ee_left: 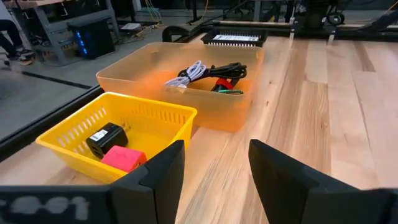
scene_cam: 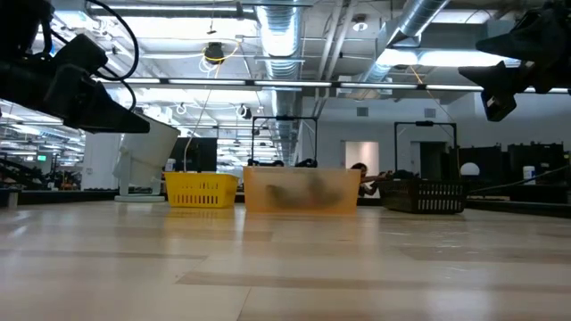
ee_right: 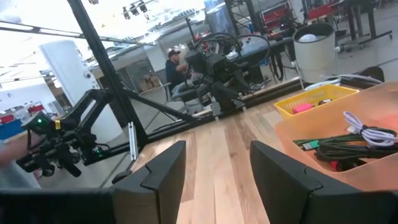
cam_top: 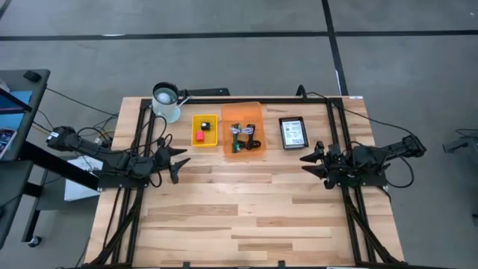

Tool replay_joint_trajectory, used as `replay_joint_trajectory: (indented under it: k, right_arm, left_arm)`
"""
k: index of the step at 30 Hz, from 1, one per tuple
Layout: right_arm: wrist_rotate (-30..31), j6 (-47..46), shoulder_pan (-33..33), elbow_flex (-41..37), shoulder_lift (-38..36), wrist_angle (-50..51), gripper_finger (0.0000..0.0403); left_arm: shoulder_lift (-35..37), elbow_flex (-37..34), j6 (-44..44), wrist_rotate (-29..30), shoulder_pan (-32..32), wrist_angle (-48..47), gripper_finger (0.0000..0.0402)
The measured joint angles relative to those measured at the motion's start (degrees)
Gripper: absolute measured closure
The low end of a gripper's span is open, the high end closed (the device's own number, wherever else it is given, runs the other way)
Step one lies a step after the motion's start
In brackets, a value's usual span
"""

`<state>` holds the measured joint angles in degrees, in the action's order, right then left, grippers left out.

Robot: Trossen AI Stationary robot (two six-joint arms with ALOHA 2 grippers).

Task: Pick and place items into bin
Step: Return to home position

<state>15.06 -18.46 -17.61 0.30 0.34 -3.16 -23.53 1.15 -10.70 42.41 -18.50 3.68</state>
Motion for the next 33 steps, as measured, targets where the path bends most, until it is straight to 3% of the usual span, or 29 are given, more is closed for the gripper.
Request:
replay_joint_trajectory:
  k: [10,21,33]
  right_arm:
    - [0.0,0.0,0.0,0.0,0.0,0.0,0.023]
    - [0.0,0.0,0.0,0.0,0.0,0.0,0.0227]
    - [-0.1,0.0,0.0,0.0,0.0,0.0,0.0231]
  left_arm:
    - [1.4,-0.3,0.8,0.0,-0.2,0.7,0.0231]
    - [23.3,-0.4,0.9,-1.0,0.7,0.9,0.0231]
    - [23.3,0.3,0.4,-1.2,0.7,-1.0,0.023]
